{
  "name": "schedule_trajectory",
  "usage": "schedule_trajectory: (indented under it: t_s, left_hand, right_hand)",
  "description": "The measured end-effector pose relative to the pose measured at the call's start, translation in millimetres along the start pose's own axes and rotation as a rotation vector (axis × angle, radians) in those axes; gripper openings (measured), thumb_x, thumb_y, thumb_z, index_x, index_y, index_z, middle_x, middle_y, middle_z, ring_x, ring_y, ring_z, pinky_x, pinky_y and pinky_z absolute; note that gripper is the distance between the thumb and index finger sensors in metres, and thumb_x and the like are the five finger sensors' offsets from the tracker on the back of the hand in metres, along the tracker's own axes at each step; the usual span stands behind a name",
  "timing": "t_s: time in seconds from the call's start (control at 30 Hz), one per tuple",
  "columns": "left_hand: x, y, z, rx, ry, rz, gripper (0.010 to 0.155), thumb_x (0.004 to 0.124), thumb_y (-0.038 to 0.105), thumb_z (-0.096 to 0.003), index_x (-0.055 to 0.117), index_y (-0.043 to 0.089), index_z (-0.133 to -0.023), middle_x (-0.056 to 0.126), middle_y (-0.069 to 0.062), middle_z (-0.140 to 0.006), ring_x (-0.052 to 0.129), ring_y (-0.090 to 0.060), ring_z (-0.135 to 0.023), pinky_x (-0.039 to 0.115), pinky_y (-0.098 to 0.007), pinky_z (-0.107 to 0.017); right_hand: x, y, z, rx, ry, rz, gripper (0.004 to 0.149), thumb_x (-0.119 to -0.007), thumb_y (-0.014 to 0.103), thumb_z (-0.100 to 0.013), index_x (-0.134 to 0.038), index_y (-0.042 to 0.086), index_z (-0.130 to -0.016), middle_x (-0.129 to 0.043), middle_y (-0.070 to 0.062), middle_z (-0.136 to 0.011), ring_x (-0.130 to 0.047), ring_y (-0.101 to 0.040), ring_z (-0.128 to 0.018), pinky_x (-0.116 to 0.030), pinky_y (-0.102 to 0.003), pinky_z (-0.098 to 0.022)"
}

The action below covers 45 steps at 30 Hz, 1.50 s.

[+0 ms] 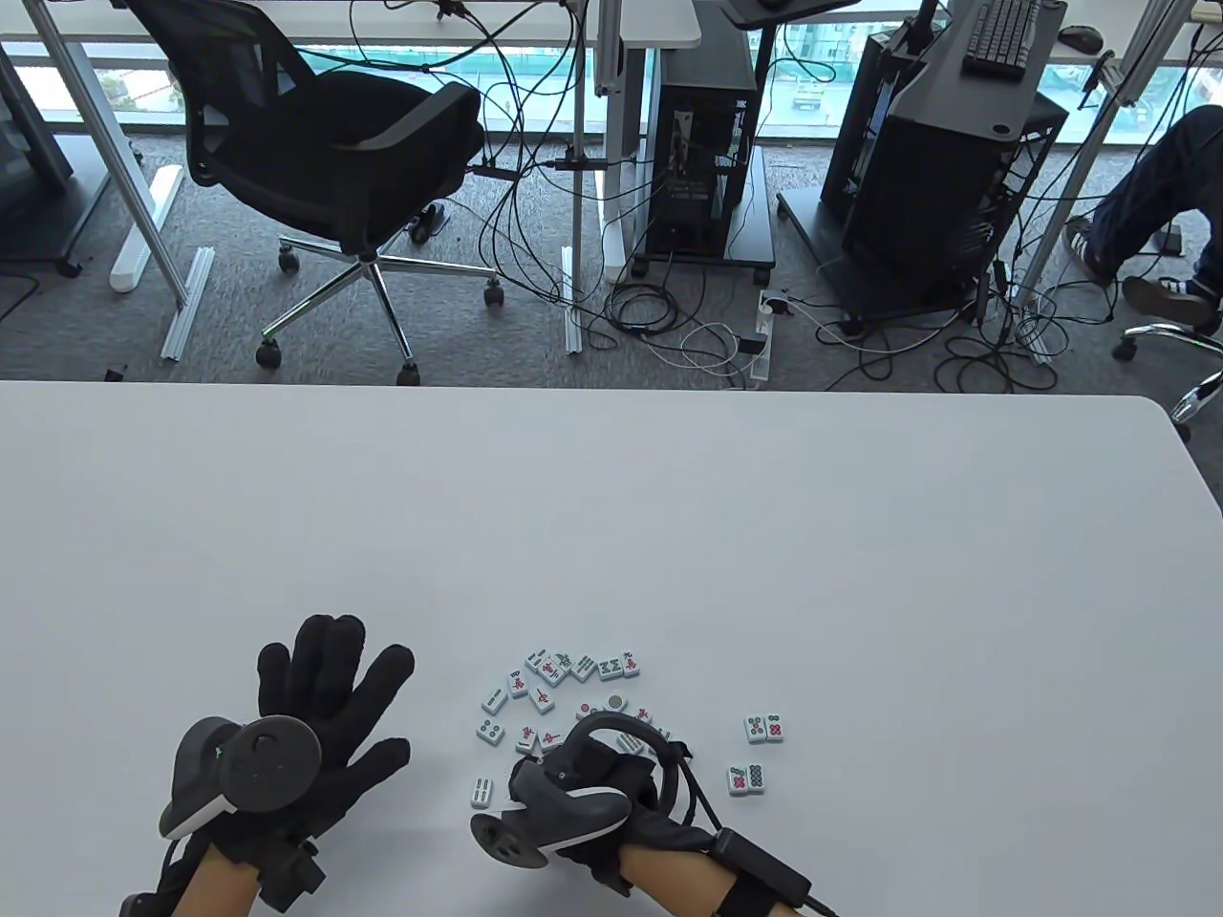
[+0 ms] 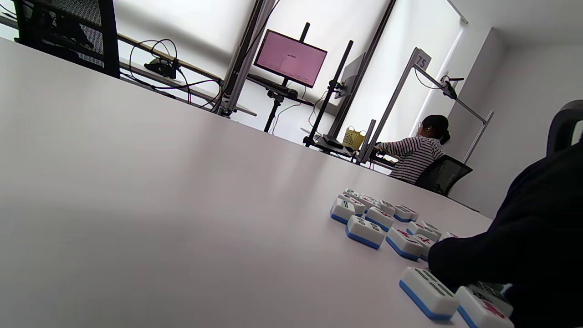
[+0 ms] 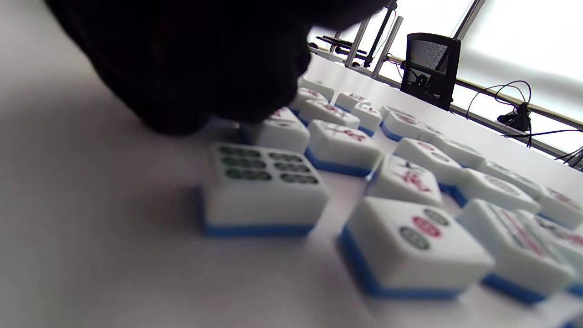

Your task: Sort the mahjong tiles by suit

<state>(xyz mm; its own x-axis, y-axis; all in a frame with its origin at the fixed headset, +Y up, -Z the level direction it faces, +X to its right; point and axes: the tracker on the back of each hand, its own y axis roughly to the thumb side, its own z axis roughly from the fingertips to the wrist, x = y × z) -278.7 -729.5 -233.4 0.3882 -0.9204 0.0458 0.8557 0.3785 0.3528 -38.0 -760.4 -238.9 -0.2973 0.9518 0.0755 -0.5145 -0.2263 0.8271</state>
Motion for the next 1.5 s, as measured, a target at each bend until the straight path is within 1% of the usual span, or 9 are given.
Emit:
schedule_trajectory:
  t_s: [0.13,0.27,0.37,0.47,0.67,0.8,1.13,1.3,1.5]
  left_hand:
    - [0,0,0,0.002,0.001,-0.004,0.077,0.053,0.075,-0.0451,0.018,0.051,-0.109,-0.018,0.023,-0.108,-0.023,-0.009,-0.106,-0.013,-0.05,-0.071]
    - [-1,-1,1,-0.003,0.01,0.004,0.077,0.053,0.075,-0.0452,0.018,0.051,-0.109,-0.018,0.023,-0.108,-0.023,-0.009,-0.106,-0.014,-0.05,-0.071]
    - [-1,-1,1,-0.008,0.007,0.002,0.077,0.053,0.075,-0.0452,0.018,0.051,-0.109,-0.018,0.023,-0.108,-0.023,-0.01,-0.106,-0.014,-0.05,-0.071]
    - [-1,0,1,-0.008,0.005,-0.003,0.077,0.053,0.075,-0.0452,0.018,0.051,-0.11,-0.018,0.023,-0.108,-0.023,-0.01,-0.106,-0.014,-0.05,-0.071]
    - [-1,0,0,-0.014,-0.005,-0.005,0.077,0.053,0.075,-0.0453,0.018,0.051,-0.11,-0.018,0.023,-0.108,-0.023,-0.01,-0.106,-0.013,-0.05,-0.071]
    - [0,2,0,-0.007,-0.01,-0.016,0.077,0.053,0.075,-0.0452,0.018,0.051,-0.11,-0.018,0.023,-0.108,-0.023,-0.01,-0.106,-0.013,-0.05,-0.071]
    - [1,-3,0,-0.031,-0.016,-0.009,0.077,0.053,0.075,-0.0452,0.018,0.051,-0.11,-0.018,0.023,-0.108,-0.023,-0.009,-0.106,-0.013,-0.05,-0.071]
    - [1,-3,0,-0.034,-0.015,-0.004,0.077,0.053,0.075,-0.0453,0.018,0.051,-0.11,-0.018,0.023,-0.108,-0.023,-0.009,-0.106,-0.013,-0.05,-0.071]
    - [0,-4,0,-0.039,-0.015,0.001,0.077,0.053,0.075,-0.0452,0.019,0.05,-0.11,-0.018,0.023,-0.108,-0.023,-0.009,-0.106,-0.013,-0.05,-0.071]
  right_hand:
    - [6,-15,12,-0.034,-0.085,-0.079,0.057,-0.089,0.04,-0.039,-0.082,0.009,-0.086,-0.095,0.003,-0.029,-0.083,-0.006,-0.003,-0.078,-0.024,-0.003]
    - [31,-48,50,-0.136,-0.235,-0.142,0.057,-0.089,0.04,-0.039,-0.082,0.008,-0.086,-0.095,0.002,-0.031,-0.084,-0.007,-0.005,-0.078,-0.024,-0.004]
    - [38,-78,83,-0.249,-0.275,-0.119,0.057,-0.089,0.04,-0.039,-0.082,0.008,-0.086,-0.096,0.001,-0.031,-0.085,-0.007,-0.005,-0.078,-0.024,-0.004]
    - [29,-100,114,-0.35,-0.216,-0.091,0.057,-0.089,0.04,-0.04,-0.082,0.007,-0.086,-0.096,0.002,-0.033,-0.085,-0.008,-0.006,-0.079,-0.024,-0.005]
    - [-23,-124,161,-0.498,0.002,-0.032,0.057,-0.088,0.04,-0.041,-0.081,0.006,-0.086,-0.096,0.001,-0.035,-0.086,-0.008,-0.008,-0.079,-0.024,-0.006]
    - [-44,-124,166,-0.529,0.11,-0.031,0.058,-0.088,0.039,-0.041,-0.081,0.006,-0.087,-0.096,0.001,-0.037,-0.087,-0.008,-0.009,-0.08,-0.024,-0.007]
    - [-62,-118,152,-0.497,0.184,-0.04,0.058,-0.086,0.039,-0.042,-0.078,0.005,-0.088,-0.096,0.0,-0.039,-0.087,-0.008,-0.011,-0.08,-0.024,-0.008]
    - [-62,-118,154,-0.516,0.181,-0.054,0.059,-0.086,0.039,-0.043,-0.077,0.006,-0.091,-0.097,-0.002,-0.042,-0.089,-0.01,-0.013,-0.08,-0.025,-0.01]
    - [-30,-116,144,-0.501,0.096,-0.118,0.053,-0.086,0.036,-0.043,-0.082,0.006,-0.087,-0.098,-0.003,-0.044,-0.09,-0.013,-0.013,-0.081,-0.027,-0.01]
